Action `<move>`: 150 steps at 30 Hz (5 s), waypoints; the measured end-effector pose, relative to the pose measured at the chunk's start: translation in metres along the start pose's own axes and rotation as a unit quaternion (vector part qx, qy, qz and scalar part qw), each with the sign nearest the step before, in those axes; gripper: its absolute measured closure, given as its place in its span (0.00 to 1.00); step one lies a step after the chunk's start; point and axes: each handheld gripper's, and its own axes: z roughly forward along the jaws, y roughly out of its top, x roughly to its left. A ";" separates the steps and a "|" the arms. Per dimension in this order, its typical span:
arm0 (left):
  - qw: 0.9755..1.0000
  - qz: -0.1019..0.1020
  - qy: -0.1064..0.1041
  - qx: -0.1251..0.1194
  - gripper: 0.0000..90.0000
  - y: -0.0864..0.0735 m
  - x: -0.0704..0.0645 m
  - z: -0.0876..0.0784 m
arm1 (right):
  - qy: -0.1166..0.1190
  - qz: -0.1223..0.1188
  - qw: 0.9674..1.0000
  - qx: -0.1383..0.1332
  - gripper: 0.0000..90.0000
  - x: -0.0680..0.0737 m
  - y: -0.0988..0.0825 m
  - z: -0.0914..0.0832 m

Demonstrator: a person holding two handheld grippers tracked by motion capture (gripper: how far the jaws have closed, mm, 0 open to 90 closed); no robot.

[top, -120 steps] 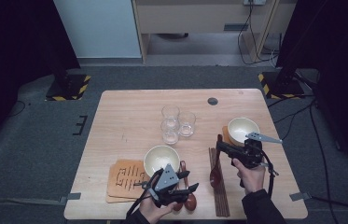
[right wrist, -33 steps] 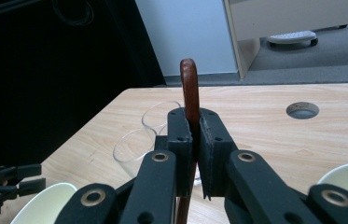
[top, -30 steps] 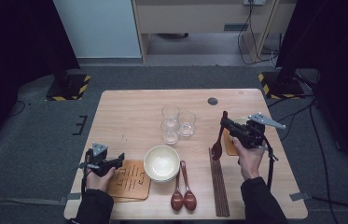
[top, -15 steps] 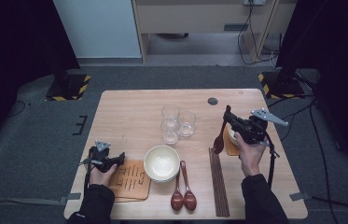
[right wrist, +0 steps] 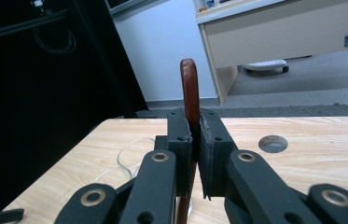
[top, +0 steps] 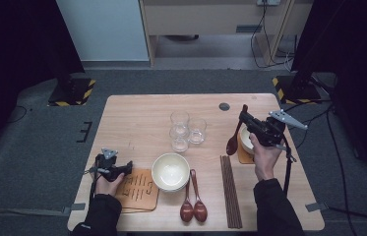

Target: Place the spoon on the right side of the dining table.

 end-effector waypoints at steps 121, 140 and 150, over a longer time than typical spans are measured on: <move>1.000 -0.007 0.007 0.010 0.04 0.001 0.001 0.002 | -0.175 0.017 0.979 0.099 0.83 -0.086 -0.003 0.034; 1.000 -0.008 0.007 0.010 0.04 0.001 0.001 0.002 | -0.187 -0.010 0.972 0.146 0.65 -0.090 -0.005 0.031; 1.000 -0.008 0.007 0.010 0.04 0.001 0.001 0.002 | -0.186 -0.022 0.969 0.160 0.56 -0.095 -0.010 0.024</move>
